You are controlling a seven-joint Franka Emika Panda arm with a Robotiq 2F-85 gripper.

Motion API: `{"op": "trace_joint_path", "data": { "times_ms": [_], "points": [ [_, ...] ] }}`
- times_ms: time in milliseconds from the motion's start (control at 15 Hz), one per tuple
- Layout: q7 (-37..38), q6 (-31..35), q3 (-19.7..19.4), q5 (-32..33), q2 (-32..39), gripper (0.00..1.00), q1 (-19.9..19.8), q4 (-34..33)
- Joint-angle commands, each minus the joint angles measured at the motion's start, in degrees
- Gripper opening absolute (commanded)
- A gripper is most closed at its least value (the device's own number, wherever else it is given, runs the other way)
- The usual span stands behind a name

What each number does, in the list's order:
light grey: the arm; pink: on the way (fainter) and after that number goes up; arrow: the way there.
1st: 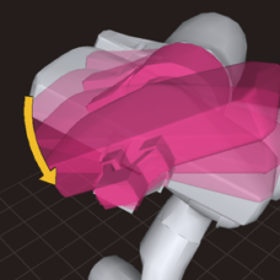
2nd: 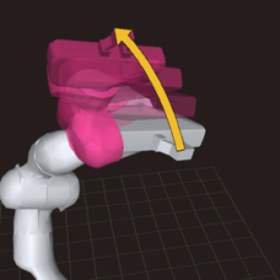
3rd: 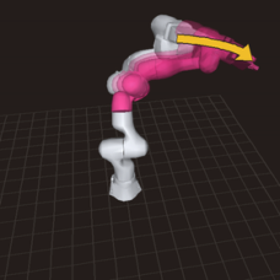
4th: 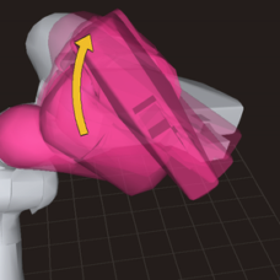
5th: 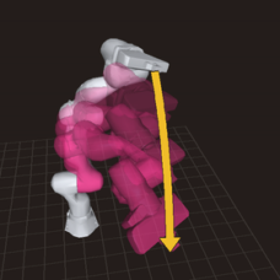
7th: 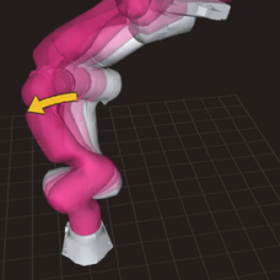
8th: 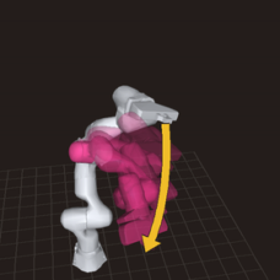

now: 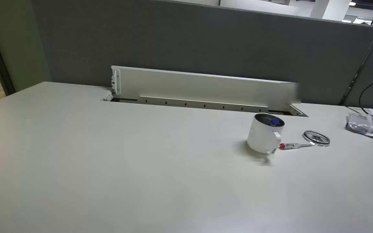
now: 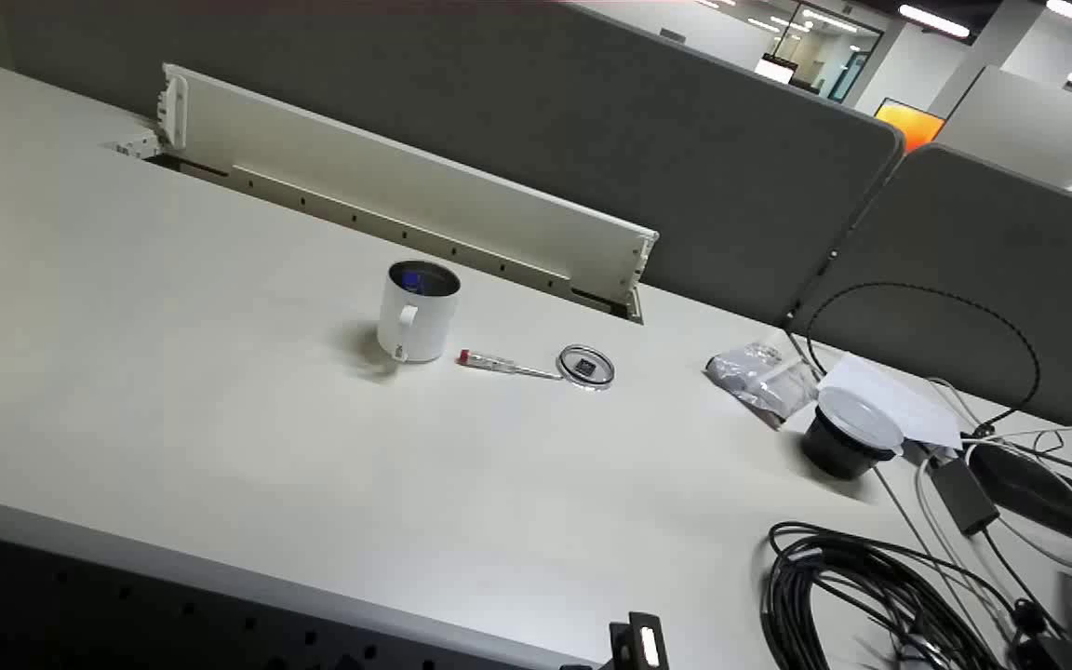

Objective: Remove the blue marker from the white mug

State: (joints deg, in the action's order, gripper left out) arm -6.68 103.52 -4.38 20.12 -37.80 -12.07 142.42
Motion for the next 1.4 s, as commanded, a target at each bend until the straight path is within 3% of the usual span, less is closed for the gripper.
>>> {"op": "trace_joint_path", "data": {
  "times_ms": [0, 667, 933, 1200, 1333],
  "points": [
    [0.65, -0.32, -1.11, 0.66, -0.04, 1.0, 1.45, -0.18],
    [0.65, -0.29, -1.11, 0.66, -0.13, 1.0, 1.45, -0.18],
    [5.72, 13.66, -1.65, 1.62, 8.74, 1.0, 1.12, 2.71],
    [0.0, 28.99, -2.1, -4.28, 19.4, 1.0, 5.48, 5.06],
    [-5.49, 29.73, -1.7, -10.16, 26.54, 1.0, 9.13, 2.4]
  ]
}}
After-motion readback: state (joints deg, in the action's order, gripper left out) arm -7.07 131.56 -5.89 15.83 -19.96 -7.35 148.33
